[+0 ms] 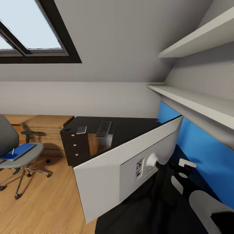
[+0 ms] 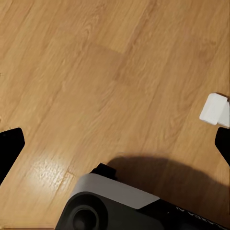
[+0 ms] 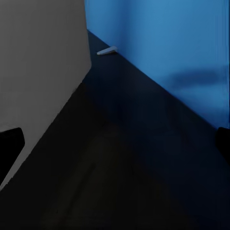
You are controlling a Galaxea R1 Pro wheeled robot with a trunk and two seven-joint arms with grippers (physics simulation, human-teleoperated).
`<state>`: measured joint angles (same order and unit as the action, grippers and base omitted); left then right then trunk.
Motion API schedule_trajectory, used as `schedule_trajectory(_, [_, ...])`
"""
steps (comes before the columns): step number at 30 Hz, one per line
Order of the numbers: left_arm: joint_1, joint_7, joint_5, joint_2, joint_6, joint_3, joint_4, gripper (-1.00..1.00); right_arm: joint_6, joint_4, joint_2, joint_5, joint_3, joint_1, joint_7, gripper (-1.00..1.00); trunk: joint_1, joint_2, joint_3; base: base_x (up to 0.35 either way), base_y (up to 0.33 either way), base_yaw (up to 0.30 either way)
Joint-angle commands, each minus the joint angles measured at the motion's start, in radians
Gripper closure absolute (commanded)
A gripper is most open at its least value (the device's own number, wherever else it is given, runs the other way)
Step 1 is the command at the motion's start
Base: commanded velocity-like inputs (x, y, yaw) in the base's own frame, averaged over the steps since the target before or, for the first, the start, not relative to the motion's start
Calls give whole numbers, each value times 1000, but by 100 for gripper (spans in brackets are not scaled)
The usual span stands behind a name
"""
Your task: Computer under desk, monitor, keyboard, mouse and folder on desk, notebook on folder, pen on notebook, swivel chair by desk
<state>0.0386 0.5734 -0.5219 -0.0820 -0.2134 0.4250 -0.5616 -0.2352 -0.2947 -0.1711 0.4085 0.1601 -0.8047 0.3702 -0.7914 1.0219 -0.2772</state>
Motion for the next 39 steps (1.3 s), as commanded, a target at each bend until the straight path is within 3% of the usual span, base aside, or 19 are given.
schedule_trajectory(1, [0,5,-11,1,-6,6,-1,-100,-4,0,-1,10,9,-1,4,-100,0,1,-1,-282,0,0])
schedule_trajectory(19, [0,5,-16,2,-6,4,-1,-100,-4,1,1,-5,17,1,0,-100,0,1,-1,-337,9,0])
schedule_trajectory(26, [0,5,-19,2,-6,3,-1,-100,-15,5,35,-32,21,1,1,-100,0,1,-1,-339,90,0])
schedule_trajectory(39, [0,5,-18,4,-5,3,-1,-100,-28,7,41,-32,22,2,-31,-100,0,1,-1,-338,63,0])
